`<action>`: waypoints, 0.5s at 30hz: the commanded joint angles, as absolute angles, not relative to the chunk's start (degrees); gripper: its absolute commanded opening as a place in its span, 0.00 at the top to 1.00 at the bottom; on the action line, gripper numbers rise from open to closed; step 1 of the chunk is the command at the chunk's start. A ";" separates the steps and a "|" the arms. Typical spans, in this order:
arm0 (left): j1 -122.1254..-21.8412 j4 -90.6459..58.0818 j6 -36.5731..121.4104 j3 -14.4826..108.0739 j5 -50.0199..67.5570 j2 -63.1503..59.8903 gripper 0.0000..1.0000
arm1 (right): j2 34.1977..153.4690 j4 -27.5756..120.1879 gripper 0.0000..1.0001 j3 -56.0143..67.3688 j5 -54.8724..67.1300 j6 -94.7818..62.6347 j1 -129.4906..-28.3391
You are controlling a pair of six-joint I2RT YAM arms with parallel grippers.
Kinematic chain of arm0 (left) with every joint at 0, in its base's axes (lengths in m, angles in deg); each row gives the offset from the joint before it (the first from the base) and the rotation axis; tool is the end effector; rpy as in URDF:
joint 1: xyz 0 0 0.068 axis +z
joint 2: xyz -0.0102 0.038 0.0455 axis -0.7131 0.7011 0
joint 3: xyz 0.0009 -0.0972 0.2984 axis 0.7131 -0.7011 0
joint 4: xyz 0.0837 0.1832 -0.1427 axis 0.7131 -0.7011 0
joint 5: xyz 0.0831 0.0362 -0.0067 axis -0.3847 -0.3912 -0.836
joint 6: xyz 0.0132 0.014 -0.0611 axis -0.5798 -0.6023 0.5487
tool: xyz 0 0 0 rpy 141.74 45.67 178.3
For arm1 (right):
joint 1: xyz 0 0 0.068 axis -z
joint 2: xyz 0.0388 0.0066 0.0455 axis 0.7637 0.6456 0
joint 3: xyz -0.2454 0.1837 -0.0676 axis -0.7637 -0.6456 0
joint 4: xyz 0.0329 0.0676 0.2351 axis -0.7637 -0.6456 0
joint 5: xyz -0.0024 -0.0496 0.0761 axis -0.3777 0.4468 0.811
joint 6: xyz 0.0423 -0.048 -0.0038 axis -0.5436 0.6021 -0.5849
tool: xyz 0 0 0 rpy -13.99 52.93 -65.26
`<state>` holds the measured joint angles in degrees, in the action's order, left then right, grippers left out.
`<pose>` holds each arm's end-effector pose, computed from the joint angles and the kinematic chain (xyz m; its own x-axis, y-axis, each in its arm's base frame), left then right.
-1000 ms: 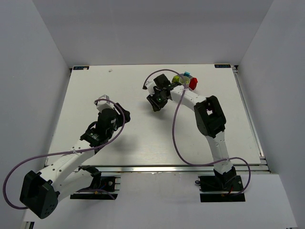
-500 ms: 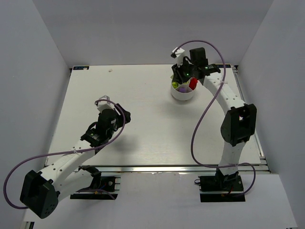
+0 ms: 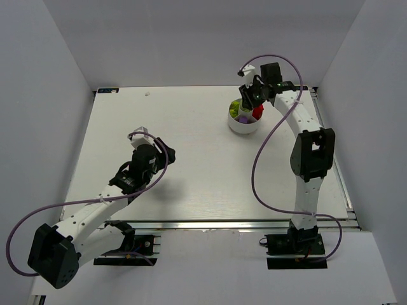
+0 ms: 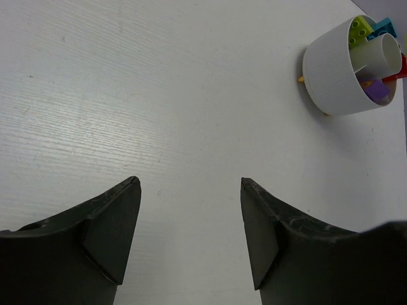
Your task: Sort the legos into containers by color
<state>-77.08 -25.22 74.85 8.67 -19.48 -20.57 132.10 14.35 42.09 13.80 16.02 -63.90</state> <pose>0.1715 -0.0856 0.2778 -0.4650 -0.4806 -0.7435 -0.1178 0.8660 -0.4860 0.4805 0.1343 0.3327 -0.3776 -0.5195 -0.7665 -0.6558 0.7344 -0.1747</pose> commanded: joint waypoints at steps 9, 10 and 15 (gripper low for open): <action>-76.68 -24.27 74.96 8.46 -18.65 -20.96 0.27 | 134.13 14.29 0.76 44.13 12.90 16.93 -62.88; -76.60 -24.27 74.96 8.55 -18.65 -20.96 0.27 | 134.04 14.38 0.70 44.04 12.81 16.85 -62.88; -76.60 -24.10 74.96 8.73 -18.56 -20.87 0.27 | 133.17 14.38 0.31 43.77 13.25 16.23 -62.36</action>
<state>-76.82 -25.22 74.85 8.62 -19.02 -20.57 134.16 13.82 42.11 13.19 16.32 -62.89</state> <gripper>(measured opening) 0.734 0.668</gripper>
